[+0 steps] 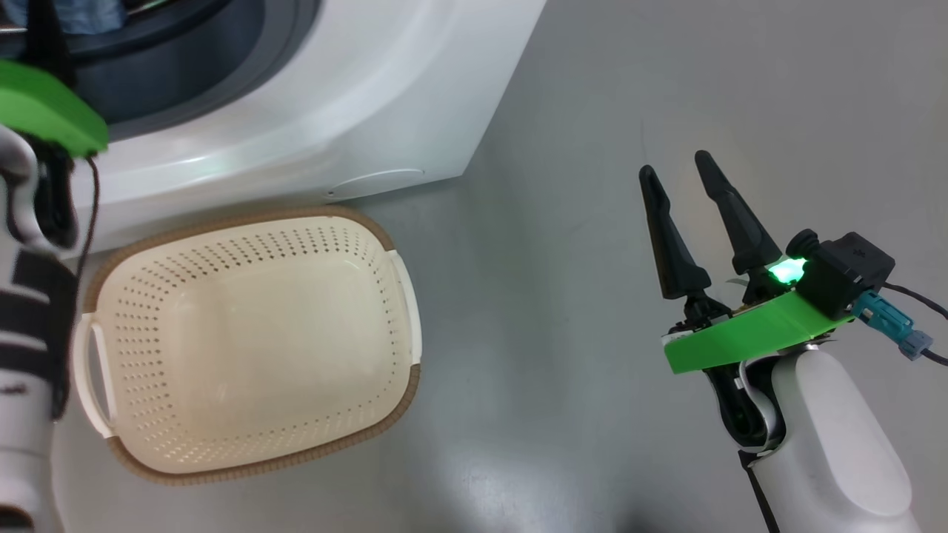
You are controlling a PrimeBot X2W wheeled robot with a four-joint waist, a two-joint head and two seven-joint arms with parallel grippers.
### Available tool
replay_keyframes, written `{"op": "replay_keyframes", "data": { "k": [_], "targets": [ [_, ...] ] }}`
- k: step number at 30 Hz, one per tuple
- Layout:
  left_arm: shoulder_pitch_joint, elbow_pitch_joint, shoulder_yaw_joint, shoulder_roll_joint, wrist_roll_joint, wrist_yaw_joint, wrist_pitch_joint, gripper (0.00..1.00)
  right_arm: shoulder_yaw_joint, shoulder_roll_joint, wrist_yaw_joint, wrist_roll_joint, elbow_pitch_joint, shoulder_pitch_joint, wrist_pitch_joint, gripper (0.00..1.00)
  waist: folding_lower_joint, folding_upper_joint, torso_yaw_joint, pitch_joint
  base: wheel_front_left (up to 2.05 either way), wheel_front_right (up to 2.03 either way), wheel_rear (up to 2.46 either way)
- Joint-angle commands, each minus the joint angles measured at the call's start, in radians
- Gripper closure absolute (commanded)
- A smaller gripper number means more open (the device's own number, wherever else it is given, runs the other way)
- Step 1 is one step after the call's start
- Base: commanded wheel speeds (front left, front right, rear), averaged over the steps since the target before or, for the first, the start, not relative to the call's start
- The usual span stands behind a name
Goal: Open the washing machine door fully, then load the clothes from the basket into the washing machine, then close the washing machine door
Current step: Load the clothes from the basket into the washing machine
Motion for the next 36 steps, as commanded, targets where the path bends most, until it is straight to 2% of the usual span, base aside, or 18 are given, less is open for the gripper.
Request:
{"op": "replay_keyframes", "data": {
  "k": [1, 7, 20, 28, 36],
  "targets": [
    [0.060, -0.082, 0.037, 0.046, 0.020, 0.014, -0.006, 0.00, 0.015, -0.004, 0.002, 0.003, -0.022, 0.033, -0.005, 0.00, 0.0000, 0.0000, 0.013, -0.014, 0.00, 0.00, 0.00],
    [0.249, -0.302, 0.088, 0.023, 0.065, 0.043, -0.006, 0.00, 0.015, -0.007, 0.002, 0.002, -0.023, 0.040, -0.005, 0.00, 0.0000, 0.0000, 0.034, -0.040, 0.00, 0.00, 0.00],
    [0.606, -0.693, 0.198, -0.013, 0.118, 0.053, -0.006, 0.00, 0.009, -0.009, 0.002, 0.003, -0.026, 0.055, -0.005, 0.00, 0.0000, 0.0000, 0.053, -0.075, 0.00, 0.00, 0.00],
    [0.773, -0.833, 0.237, -0.053, 0.145, 0.051, -0.006, 0.00, 0.004, -0.020, 0.002, 0.008, -0.023, 0.070, -0.005, 0.00, 0.0000, 0.0000, 0.072, -0.128, 0.00, 0.00, 0.00],
    [0.851, -0.864, 0.251, -0.102, 0.167, 0.038, -0.006, 0.00, 0.010, -0.030, 0.002, 0.007, -0.017, 0.089, -0.005, 0.00, 0.0000, 0.0000, 0.096, -0.186, 0.00, 0.00, 0.00]
  ]
}}
